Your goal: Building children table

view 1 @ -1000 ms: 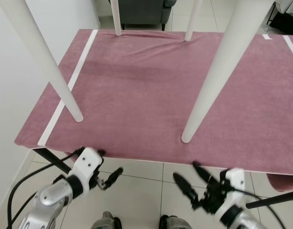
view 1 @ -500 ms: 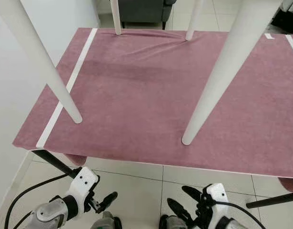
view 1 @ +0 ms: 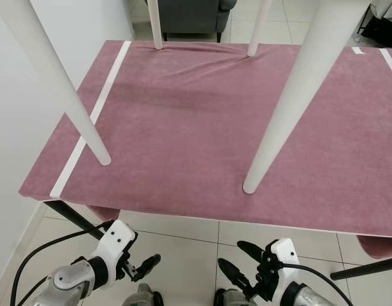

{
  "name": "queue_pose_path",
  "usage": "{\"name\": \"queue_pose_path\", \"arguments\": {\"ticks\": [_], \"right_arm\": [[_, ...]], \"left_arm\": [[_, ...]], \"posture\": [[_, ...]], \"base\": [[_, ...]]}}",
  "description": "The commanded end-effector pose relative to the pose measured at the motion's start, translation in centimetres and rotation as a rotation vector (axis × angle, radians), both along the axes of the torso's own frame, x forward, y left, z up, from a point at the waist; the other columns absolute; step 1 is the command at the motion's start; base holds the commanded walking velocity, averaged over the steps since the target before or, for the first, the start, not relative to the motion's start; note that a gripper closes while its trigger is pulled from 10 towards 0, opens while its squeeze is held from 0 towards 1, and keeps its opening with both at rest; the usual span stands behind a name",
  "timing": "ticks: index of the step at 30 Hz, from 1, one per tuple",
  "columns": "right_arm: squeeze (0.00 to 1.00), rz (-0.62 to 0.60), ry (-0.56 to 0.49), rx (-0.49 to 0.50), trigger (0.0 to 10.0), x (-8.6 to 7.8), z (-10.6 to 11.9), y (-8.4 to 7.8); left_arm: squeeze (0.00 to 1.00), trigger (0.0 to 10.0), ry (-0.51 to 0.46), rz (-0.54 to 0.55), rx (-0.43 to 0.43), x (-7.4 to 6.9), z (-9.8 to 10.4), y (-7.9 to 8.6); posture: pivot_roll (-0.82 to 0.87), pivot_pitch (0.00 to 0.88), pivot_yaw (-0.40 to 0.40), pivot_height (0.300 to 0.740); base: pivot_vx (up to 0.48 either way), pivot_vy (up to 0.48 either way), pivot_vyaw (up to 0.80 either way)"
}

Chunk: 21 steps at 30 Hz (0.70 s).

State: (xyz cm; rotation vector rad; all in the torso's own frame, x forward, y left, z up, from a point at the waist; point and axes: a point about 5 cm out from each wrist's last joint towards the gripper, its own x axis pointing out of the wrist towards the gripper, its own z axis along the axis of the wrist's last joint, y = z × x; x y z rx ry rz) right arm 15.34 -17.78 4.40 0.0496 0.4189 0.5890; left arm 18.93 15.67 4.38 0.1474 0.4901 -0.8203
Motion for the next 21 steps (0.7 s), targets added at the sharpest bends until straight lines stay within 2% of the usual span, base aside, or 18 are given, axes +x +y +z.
{"name": "queue_pose_path", "arguments": {"ticks": [1,6,9,10,12,14,15,16,17,20,21], "right_arm": [[0.0,-0.049,0.049,-0.038,10.0,-0.4,-1.6,-0.5],[0.0,-0.096,0.076,-0.05,10.0,-0.3,-2.8,-0.6],[0.0,-0.205,0.168,-0.127,10.0,0.0,-6.3,-0.7],[0.0,-0.205,0.168,-0.127,10.0,0.0,-6.3,-0.7],[0.0,-0.277,0.228,-0.174,10.0,0.2,-8.0,-0.9],[0.0,-0.301,0.251,-0.186,10.0,0.2,-8.6,-1.0],[0.0,-0.329,0.287,-0.208,10.0,0.1,-9.4,-1.1],[0.0,-0.329,0.287,-0.208,10.0,0.1,-9.4,-1.1],[0.0,-0.348,0.343,-0.247,10.0,-0.1,-10.7,-1.1],[0.0,-0.345,0.382,-0.266,10.0,-0.4,-11.4,-1.0],[0.0,-0.305,0.397,-0.279,10.0,-0.5,-11.9,-0.8]], "left_arm": [[0.0,10.0,0.054,-0.055,0.004,-0.7,-1.1,-0.1],[0.0,10.0,0.068,-0.016,0.026,-0.5,-1.9,-0.1],[0.0,10.0,0.136,0.107,0.103,-0.5,-4.8,0.1],[0.0,10.0,0.136,0.107,0.103,-0.5,-4.8,0.1],[0.0,10.0,0.181,0.177,0.145,-0.6,-6.4,0.1],[0.0,10.0,0.194,0.197,0.154,-0.7,-6.9,0.1],[0.0,10.0,0.212,0.254,0.168,-0.6,-7.7,0.3],[0.0,10.0,0.212,0.254,0.168,-0.6,-7.7,0.3],[0.0,10.0,0.245,0.35,0.2,-0.6,-9.0,0.8],[0.0,10.0,0.261,0.415,0.225,-0.6,-9.8,1.2],[0.0,10.0,0.261,0.458,0.243,-0.5,-10.3,1.5]], "posture": [[-0.06,0.118,0.087,0.74],[-0.06,0.114,0.086,0.74],[-0.06,0.111,0.086,0.74],[-0.06,0.111,0.086,0.74],[-0.06,0.105,0.085,0.74],[-0.06,0.105,0.085,0.74],[-0.06,0.102,0.086,0.74],[-0.06,0.102,0.086,0.74],[-0.06,0.095,0.081,0.74],[-0.06,0.094,0.079,0.74],[-0.06,0.091,0.073,0.74]], "base": [[0.0,0.0,0.0],[0.0,0.0,0.0],[0.0,0.0,0.0],[0.0,0.0,0.0],[0.0,0.0,0.0],[0.0,0.0,0.0],[0.0,0.0,0.0],[0.0,0.0,0.0],[0.0,0.0,0.0],[0.0,0.0,0.0],[0.0,0.0,0.0]]}}
